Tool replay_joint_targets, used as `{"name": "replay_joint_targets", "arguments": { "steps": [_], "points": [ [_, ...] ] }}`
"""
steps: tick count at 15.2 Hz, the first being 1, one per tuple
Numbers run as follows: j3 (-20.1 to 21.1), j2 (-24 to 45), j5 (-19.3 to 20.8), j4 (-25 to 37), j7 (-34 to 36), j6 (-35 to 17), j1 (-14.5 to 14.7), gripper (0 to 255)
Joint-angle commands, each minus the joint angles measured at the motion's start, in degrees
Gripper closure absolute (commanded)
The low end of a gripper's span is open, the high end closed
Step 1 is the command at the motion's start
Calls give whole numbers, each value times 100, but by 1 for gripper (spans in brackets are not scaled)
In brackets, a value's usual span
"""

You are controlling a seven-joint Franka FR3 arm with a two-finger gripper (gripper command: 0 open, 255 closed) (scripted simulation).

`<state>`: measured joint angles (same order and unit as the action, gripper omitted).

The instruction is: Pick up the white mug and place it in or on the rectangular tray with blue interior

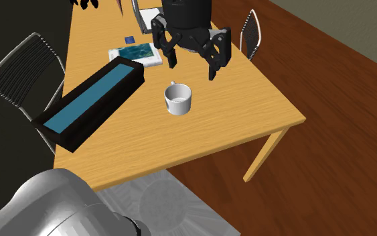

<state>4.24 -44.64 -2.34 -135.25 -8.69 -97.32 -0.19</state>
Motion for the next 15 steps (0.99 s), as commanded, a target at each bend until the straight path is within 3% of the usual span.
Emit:
{"name": "replay_joint_targets", "arguments": {
  "steps": [1, 15],
  "points": [
    [0, 0, 0, 0, 0, 0, 0, 0],
    [521, 2047, -447, -666, 302, -2491, 253, 0]
  ]
}}
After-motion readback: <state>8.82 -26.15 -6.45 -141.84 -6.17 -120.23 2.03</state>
